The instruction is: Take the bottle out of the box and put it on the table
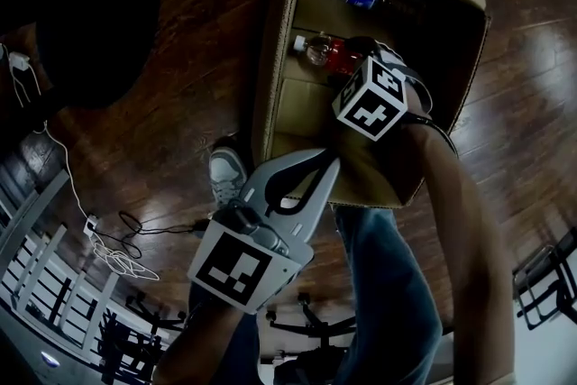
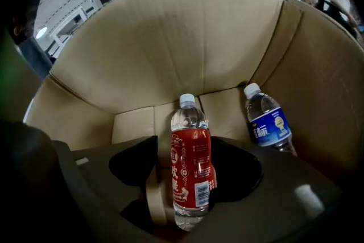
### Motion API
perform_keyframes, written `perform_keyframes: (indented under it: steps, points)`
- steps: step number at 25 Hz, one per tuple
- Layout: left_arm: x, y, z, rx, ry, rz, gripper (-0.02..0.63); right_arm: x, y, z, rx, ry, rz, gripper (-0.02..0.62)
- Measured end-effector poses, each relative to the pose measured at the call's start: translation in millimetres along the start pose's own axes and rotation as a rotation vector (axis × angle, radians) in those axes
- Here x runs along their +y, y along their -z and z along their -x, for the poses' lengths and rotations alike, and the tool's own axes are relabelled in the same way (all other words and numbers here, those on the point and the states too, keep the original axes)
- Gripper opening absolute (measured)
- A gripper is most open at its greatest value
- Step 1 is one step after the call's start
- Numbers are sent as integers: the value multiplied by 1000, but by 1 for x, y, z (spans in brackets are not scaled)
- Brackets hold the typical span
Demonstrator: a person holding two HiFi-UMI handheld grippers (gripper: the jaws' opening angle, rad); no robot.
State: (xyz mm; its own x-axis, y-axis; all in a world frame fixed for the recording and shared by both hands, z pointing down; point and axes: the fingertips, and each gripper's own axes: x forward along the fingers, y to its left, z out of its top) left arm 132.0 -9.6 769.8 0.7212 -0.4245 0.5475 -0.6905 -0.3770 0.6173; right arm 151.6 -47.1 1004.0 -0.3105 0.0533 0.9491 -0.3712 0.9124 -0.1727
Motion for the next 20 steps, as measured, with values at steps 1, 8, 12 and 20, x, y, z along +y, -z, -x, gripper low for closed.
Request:
perform_keyframes:
  steps: [1, 8, 12, 20]
  points:
    - [-1, 1, -2, -2, 3, -3, 0, 0, 1, -4, 9, -4, 8, 293]
    - [0, 1, -9, -5, 8, -7, 0, -11, 14, -36, 91, -11, 34, 299]
    - [5, -1, -12, -6, 0, -7, 0, -6, 20, -53, 145, -25, 64, 314]
    - [14, -5, -14, -12, -25, -6, 0, -6, 24, -60, 155, 30, 73, 302]
